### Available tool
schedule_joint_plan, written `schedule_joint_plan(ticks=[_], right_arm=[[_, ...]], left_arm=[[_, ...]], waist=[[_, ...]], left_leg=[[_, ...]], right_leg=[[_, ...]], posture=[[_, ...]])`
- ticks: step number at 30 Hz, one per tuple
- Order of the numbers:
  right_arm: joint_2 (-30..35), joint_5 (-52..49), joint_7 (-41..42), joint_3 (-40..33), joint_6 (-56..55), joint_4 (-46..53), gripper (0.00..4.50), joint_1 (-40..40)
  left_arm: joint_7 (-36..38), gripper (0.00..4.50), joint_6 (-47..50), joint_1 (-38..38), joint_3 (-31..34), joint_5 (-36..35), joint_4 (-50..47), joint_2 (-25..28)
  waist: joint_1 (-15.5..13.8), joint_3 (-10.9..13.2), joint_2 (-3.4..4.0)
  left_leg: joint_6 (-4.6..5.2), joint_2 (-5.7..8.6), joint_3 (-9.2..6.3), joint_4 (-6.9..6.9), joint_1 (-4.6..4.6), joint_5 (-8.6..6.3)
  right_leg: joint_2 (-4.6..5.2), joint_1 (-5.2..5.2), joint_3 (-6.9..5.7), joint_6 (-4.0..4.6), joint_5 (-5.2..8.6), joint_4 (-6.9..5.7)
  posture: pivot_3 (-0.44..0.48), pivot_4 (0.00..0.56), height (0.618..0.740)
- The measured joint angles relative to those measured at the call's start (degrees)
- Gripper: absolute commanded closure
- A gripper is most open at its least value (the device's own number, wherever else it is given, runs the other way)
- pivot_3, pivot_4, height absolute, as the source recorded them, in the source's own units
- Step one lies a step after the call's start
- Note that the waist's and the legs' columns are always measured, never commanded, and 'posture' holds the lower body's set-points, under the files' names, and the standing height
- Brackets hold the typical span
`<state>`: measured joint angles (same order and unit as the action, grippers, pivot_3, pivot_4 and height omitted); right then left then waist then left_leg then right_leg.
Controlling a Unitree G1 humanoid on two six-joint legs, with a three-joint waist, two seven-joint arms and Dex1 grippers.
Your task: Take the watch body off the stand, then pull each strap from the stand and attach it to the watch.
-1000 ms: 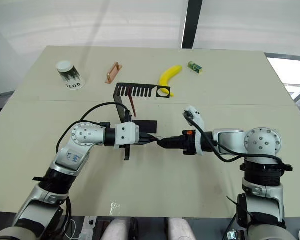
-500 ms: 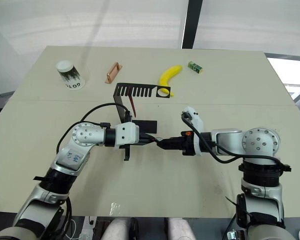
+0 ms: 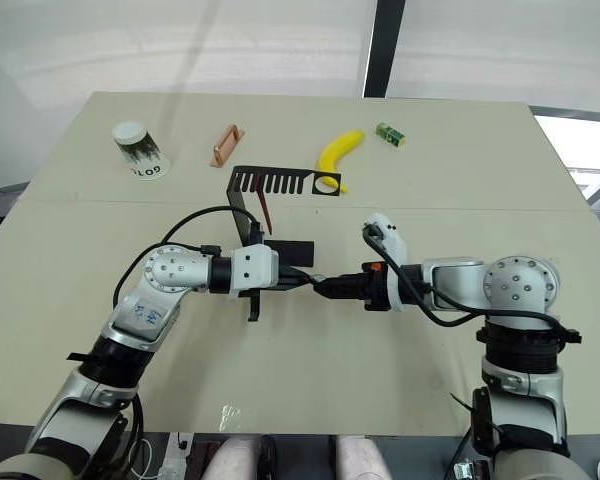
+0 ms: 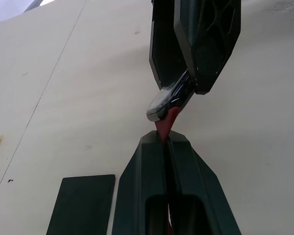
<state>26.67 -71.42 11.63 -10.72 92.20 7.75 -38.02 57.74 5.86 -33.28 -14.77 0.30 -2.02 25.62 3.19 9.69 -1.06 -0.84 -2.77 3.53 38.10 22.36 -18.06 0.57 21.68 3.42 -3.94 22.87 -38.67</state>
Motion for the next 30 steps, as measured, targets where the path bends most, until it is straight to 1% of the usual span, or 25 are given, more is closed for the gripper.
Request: schedule_joint_plan(ticks=[14, 22, 30], right_arm=[[-0.76, 2.25, 0.98, -0.27, 0.00, 0.01, 2.98, 0.00], [-1.27, 1.37, 0.85, -1.12, 0.00, -1.88, 2.98, -0.01], [-0.84, 2.91, 1.24, -0.63, -0.01, 0.63, 2.98, 0.08]], left_arm=[[-0.46, 4.50, 1.28, 0.00, -0.23, 0.08, 0.00, -0.23], [-0.65, 4.50, 1.28, -0.01, -0.23, 0.08, 0.01, -0.25], [-0.71, 4.50, 1.28, -0.01, -0.23, 0.07, 0.01, -0.40]], waist=[[0.00, 0.00, 0.00], [0.00, 0.00, 0.00], [-0.01, 0.00, 0.00]], left_leg=[[0.00, 0.00, 0.00, 0.00, 0.00, 0.00], [0.00, 0.00, 0.00, 0.00, 0.00, 0.00], [0.00, 0.00, 0.00, 0.00, 0.00, 0.00]], right_leg=[[0.00, 0.00, 0.00, 0.00, 0.00, 0.00], [0.00, 0.00, 0.00, 0.00, 0.00, 0.00], [0.00, 0.00, 0.00, 0.00, 0.00, 0.00]], posture=[[0.000, 0.150, 0.740], [0.000, 0.150, 0.740], [0.000, 0.150, 0.740]])
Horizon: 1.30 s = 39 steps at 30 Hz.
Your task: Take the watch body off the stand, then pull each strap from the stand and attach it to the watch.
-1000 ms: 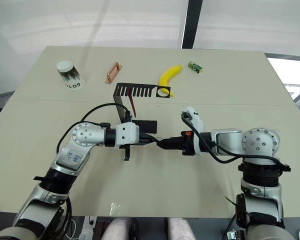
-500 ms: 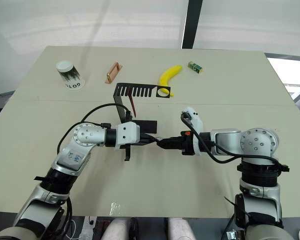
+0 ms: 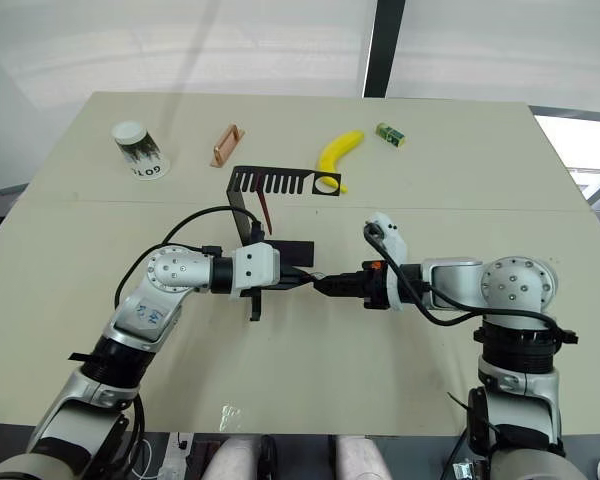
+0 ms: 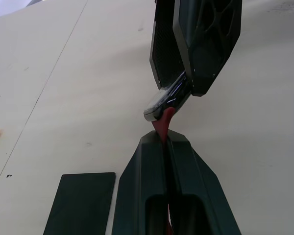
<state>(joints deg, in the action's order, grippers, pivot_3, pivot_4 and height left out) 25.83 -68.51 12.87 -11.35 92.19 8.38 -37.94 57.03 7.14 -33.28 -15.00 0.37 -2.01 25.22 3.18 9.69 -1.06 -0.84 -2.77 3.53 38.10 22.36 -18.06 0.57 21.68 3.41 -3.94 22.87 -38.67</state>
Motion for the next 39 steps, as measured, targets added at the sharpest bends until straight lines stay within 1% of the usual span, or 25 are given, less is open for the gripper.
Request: schedule_joint_plan(ticks=[6, 22, 24, 26, 27, 28, 29, 30, 31, 33, 37, 39], right_arm=[[0.54, 2.46, 1.48, 1.64, -0.82, 2.77, 2.98, 0.20], [0.22, 3.72, 2.56, 1.23, -0.11, 2.89, 2.98, 0.16], [0.52, 4.15, 3.01, 1.65, -0.50, 3.23, 2.98, 0.17], [0.61, 5.10, 3.65, 2.65, -1.45, 3.99, 2.98, 0.20], [0.80, 5.68, 4.50, 3.29, -2.61, 4.70, 2.98, 0.20], [1.00, 5.79, 5.43, 3.85, -3.71, 5.36, 2.98, 0.20], [1.12, 6.00, 6.17, 4.29, -4.72, 5.78, 2.98, 0.19], [1.54, 6.52, 7.16, 5.09, -5.81, 6.24, 2.98, 0.19], [2.34, 7.08, 7.91, 6.03, -6.47, 6.74, 2.98, 0.21], [6.47, 10.35, 11.70, 10.86, -10.05, 8.04, 2.98, 0.69], [13.00, 15.59, 20.10, 16.25, -18.41, 12.15, 2.98, 3.30], [15.47, 19.26, 24.33, 18.80, -24.06, 13.74, 2.98, 4.33]], left_arm=[[0.01, 4.50, 0.36, 0.00, -0.04, 0.00, 0.00, -0.02], [-0.18, 4.50, 0.50, 0.00, -0.12, 0.05, 0.00, -0.10], [-0.15, 3.83, 0.85, 0.00, -0.12, 0.03, -0.04, -0.13], [0.54, 3.37, 3.12, 0.01, -0.10, -0.81, -1.49, 0.05], [1.53, 2.80, 5.22, 0.21, 0.30, -2.22, -2.94, 0.94], [2.60, 2.43, 7.04, 0.66, 0.84, -3.75, -4.88, 2.32], [3.44, 1.86, 8.50, 1.11, 1.42, -4.85, -6.54, 3.41], [4.17, 1.57, 10.01, 1.85, 2.18, -6.12, -8.32, 4.69], [4.69, 1.05, 11.05, 2.42, 2.98, -7.63, -9.57, 5.22], [6.12, 0.08, 15.09, 2.86, 5.04, -12.97, -14.28, 6.72], [8.36, 0.03, 22.13, 4.21, 11.09, -21.54, -18.95, 11.95], [8.93, 0.03, 24.36, 4.82, 12.05, -24.42, -19.91, 13.36]], waist=[[0.00, 0.00, 0.00], [-0.01, 0.00, 0.00], [0.00, 0.00, 0.00], [0.07, 0.00, 0.00], [0.10, 0.01, 0.02], [0.25, 0.01, 0.02], [0.22, 0.01, 0.03], [0.21, 0.02, 0.03], [0.14, 0.02, 0.03], [0.01, 0.04, 0.01], [-0.06, 0.04, 0.01], [-0.05, 0.05, 0.00]], left_leg=[[0.00, 0.00, 0.00, 0.00, 0.00, 0.00], [0.00, 0.00, 0.00, 0.00, 0.00, 0.00], [0.00, 0.00, 0.00, 0.00, 0.00, 0.00], [0.00, 0.00, 0.00, -0.01, 0.00, 0.00], [0.00, 0.00, 0.00, -0.02, 0.00, 0.00], [0.00, -0.02, 0.00, -0.04, 0.00, 0.00], [0.00, -0.01, 0.00, -0.04, -0.01, 0.00], [0.00, -0.01, -0.01, -0.04, -0.01, 0.00], [0.00, 0.00, -0.01, -0.04, -0.01, 0.00], [0.00, 0.01, -0.05, 0.00, 0.05, 0.00], [0.00, 0.03, -0.12, -0.02, 0.02, 0.00], [0.00, 0.04, -0.12, 0.01, 0.02, 0.00]], right_leg=[[0.00, 0.00, 0.00, 0.00, 0.00, 0.00], [0.00, 0.00, 0.00, 0.00, 0.00, 0.00], [0.00, 0.00, 0.00, 0.00, 0.00, 0.00], [-0.01, 0.00, 0.00, 0.00, 0.00, 0.00], [-0.01, 0.02, 0.00, 0.00, 0.00, 0.00], [-0.04, 0.02, 0.00, 0.00, 0.00, 0.00], [-0.03, 0.01, 0.00, 0.00, 0.00, 0.00], [-0.03, 0.02, 0.00, 0.00, 0.00, 0.00], [-0.01, 0.01, 0.00, 0.00, 0.00, 0.00], [0.00, 0.01, -0.01, 0.00, 0.00, 0.07], [0.01, -0.04, -0.04, 0.00, 0.00, 0.13], [0.01, -0.06, -0.05, 0.00, 0.00, 0.16]], posture=[[0.000, 0.150, 0.740], [0.000, 0.150, 0.740], [0.000, 0.150, 0.740], [0.000, 0.150, 0.740], [0.000, 0.150, 0.740], [0.000, 0.150, 0.740], [0.000, 0.150, 0.740], [0.000, 0.150, 0.740], [0.000, 0.150, 0.740], [0.000, 0.150, 0.740], [0.000, 0.150, 0.740], [0.000, 0.150, 0.740]])
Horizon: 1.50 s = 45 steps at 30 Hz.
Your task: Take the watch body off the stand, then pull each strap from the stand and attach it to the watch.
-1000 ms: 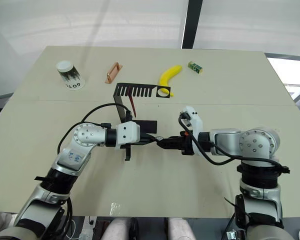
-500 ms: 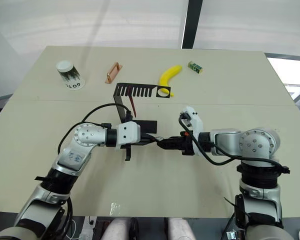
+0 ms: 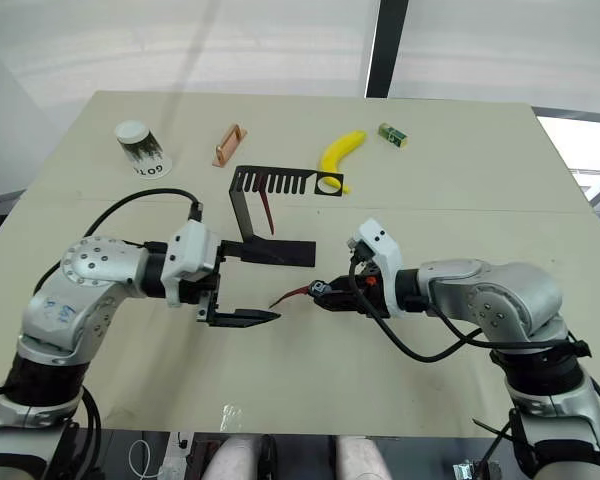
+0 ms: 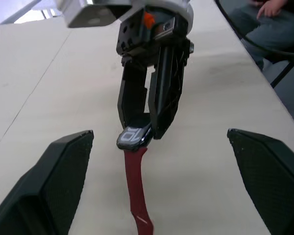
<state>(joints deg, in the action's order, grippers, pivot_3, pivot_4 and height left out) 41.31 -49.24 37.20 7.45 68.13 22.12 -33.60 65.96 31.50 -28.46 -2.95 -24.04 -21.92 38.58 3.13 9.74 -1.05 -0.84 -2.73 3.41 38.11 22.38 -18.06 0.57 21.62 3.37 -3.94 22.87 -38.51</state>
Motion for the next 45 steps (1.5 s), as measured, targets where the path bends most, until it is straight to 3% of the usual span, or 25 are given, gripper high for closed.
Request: schedule_joint_plan(ticks=[7, 11, 21, 29, 30, 36, 39, 42, 45], right_arm=[[6.16, 12.24, 11.68, 4.69, -19.76, 2.81, 2.98, 4.65], [7.61, 18.27, 16.83, 5.55, -30.46, 3.23, 2.98, 7.19], [7.33, 23.11, 19.76, 5.70, -35.28, 2.26, 2.98, 8.17], [3.70, 16.31, 16.22, 3.06, -18.48, 0.88, 2.98, 5.05], [0.71, 12.39, 12.71, 0.21, -9.00, -0.86, 2.98, 2.71], [-6.24, 4.09, 5.71, -6.76, 10.42, -4.06, 2.98, -2.05], [-9.22, 2.31, 2.99, -9.32, 16.64, -4.82, 2.98, -3.10], [-10.85, 1.87, 1.05, -11.01, 20.28, -5.50, 2.98, -4.37], [-12.65, 1.67, -0.53, -13.01, 23.24, -6.50, 2.98, -5.13]], left_arm=[[2.49, 0.03, 0.38, 3.94, 2.08, -3.10, -0.46, 6.17], [2.47, 0.03, -2.73, 4.74, 1.96, -2.61, -0.40, 6.86], [1.59, 0.03, -4.06, 5.14, 1.74, -2.57, -0.40, 6.87], [-1.00, 0.03, -12.06, 4.64, -1.39, 4.34, 0.29, 6.32], [-2.12, 0.03, -16.79, 4.83, -2.89, 8.38, 1.00, 6.15], [-6.41, 0.03, -21.21, 4.39, -6.59, 14.69, 3.01, 2.31], [-9.27, 0.88, -20.41, 3.04, -7.76, 16.49, 4.74, -0.95], [-11.34, 2.22, -17.18, 2.03, -8.61, 16.63, 5.09, -3.80], [-13.07, 2.22, -13.96, 1.57, -8.81, 16.77, 6.52, -5.25]], waist=[[0.07, 0.03, 0.04], [-0.06, 0.04, 0.03], [0.07, 0.04, 0.03], [0.05, 0.04, 0.03], [0.12, 0.04, 0.03], [-0.03, 0.03, 0.04], [-0.09, 0.03, 0.04], [-0.09, 0.03, 0.04], [0.09, 0.03, 0.04]], left_leg=[[0.00, 0.00, -0.01, -0.05, -0.03, 0.00], [0.00, 0.00, -0.01, 0.00, -0.03, 0.00], [0.00, -0.01, -0.01, 0.02, -0.08, 0.00], [0.00, -0.02, 0.00, 0.05, -0.07, 0.00], [0.00, -0.03, 0.02, 0.04, -0.09, 0.00], [0.00, -0.02, 0.00, 0.04, -0.06, 0.00], [0.00, 0.00, 0.01, 0.06, -0.04, 0.00], [0.00, 0.00, 0.01, 0.06, -0.03, 0.00], [0.00, -0.01, 0.01, 0.05, -0.05, 0.00]], right_leg=[[-0.02, -0.01, 0.00, 0.00, 0.00, 0.27], [0.00, -0.07, -0.01, 0.00, 0.00, 0.32], [-0.02, -0.05, 0.00, 0.00, 0.00, -0.02], [-0.01, -0.05, 0.00, 0.00, 0.00, -0.08], [-0.01, -0.05, 0.01, 0.00, 0.00, -0.11], [0.01, -0.02, 0.00, 0.00, 0.00, -0.16], [0.01, -0.02, 0.00, 0.00, 0.00, -0.17], [0.01, 0.00, 0.00, 0.00, 0.00, -0.19], [-0.01, 0.02, 0.00, 0.00, 0.00, -0.26]], posture=[[0.000, 0.150, 0.740], [0.000, 0.150, 0.740], [0.000, 0.150, 0.740], [0.000, 0.150, 0.740], [0.000, 0.150, 0.740], [0.000, 0.150, 0.740], [0.000, 0.150, 0.740], [0.000, 0.150, 0.740], [0.000, 0.150, 0.740]])
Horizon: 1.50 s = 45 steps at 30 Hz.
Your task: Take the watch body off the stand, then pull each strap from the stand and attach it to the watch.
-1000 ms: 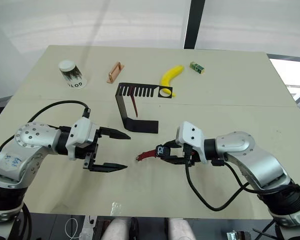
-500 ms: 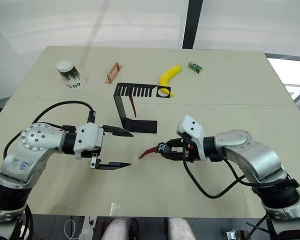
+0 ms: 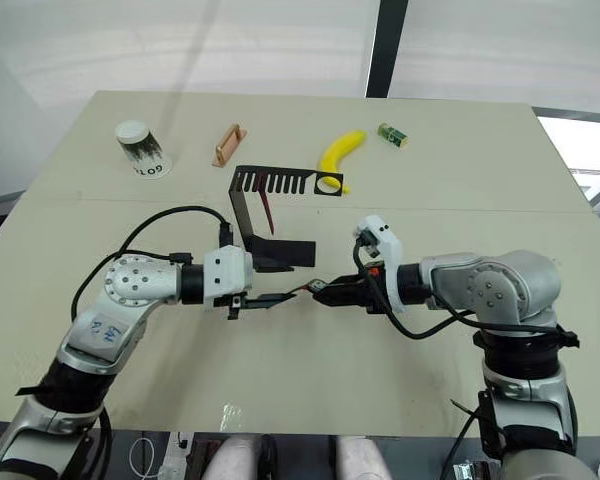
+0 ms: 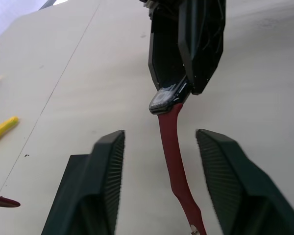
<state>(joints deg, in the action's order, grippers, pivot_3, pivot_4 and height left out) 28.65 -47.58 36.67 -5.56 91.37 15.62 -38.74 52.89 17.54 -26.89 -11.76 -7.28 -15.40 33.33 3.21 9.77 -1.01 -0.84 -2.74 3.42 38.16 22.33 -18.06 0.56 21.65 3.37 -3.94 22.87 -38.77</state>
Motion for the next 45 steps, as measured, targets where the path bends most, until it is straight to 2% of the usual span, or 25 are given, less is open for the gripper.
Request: schedule_joint_plan(ticks=[13, 16, 18, 19, 45], right_arm=[[-2.41, -2.58, -4.90, -1.46, 0.84, -2.89, 2.98, -1.01], [-2.42, -3.33, -5.50, -1.55, 0.84, -2.90, 2.98, -1.19], [-2.42, -3.64, -5.94, -1.55, 0.84, -2.90, 2.98, -1.40], [-2.42, -3.69, -6.13, -1.56, 0.84, -2.90, 2.98, -1.40], [-2.11, -5.90, -8.84, -1.93, 0.84, -4.20, 2.98, -2.24]], left_arm=[[-0.88, 2.22, 0.70, -1.07, -2.82, 2.79, 0.66, -1.35], [-1.64, 3.08, 0.38, -1.42, -2.85, 3.44, 1.47, -1.98], [-2.32, 3.91, 0.15, -1.51, -2.90, 4.07, 2.25, -2.27], [-2.37, 4.47, 0.16, -1.51, -2.95, 4.24, 2.36, -2.30], [-2.70, 4.47, 1.15, -1.75, -2.89, 4.36, 2.93, -4.10]], waist=[[0.01, 0.00, 0.00], [-0.04, 0.00, 0.00], [-0.01, 0.00, 0.00], [-0.01, 0.00, 0.00], [-0.03, 0.00, 0.00]], left_leg=[[-0.01, 0.00, 0.01, 0.00, 0.01, 0.01], [-0.01, 0.01, 0.01, 0.01, 0.01, 0.01], [-0.01, 0.00, 0.01, 0.01, 0.01, 0.01], [-0.01, 0.00, 0.01, 0.00, 0.01, 0.01], [-0.01, 0.00, 0.01, 0.00, 0.01, 0.01]], right_leg=[[0.00, 0.03, 0.00, 0.00, 0.00, -0.04], [0.01, 0.03, 0.00, 0.00, 0.00, -0.04], [0.00, 0.03, 0.00, 0.00, 0.00, -0.04], [0.00, 0.03, 0.00, 0.00, 0.00, -0.04], [0.00, 0.04, 0.00, 0.00, 0.00, -0.04]], posture=[[0.000, 0.150, 0.740], [0.000, 0.150, 0.740], [0.000, 0.150, 0.740], [0.000, 0.150, 0.740], [0.000, 0.150, 0.740]])
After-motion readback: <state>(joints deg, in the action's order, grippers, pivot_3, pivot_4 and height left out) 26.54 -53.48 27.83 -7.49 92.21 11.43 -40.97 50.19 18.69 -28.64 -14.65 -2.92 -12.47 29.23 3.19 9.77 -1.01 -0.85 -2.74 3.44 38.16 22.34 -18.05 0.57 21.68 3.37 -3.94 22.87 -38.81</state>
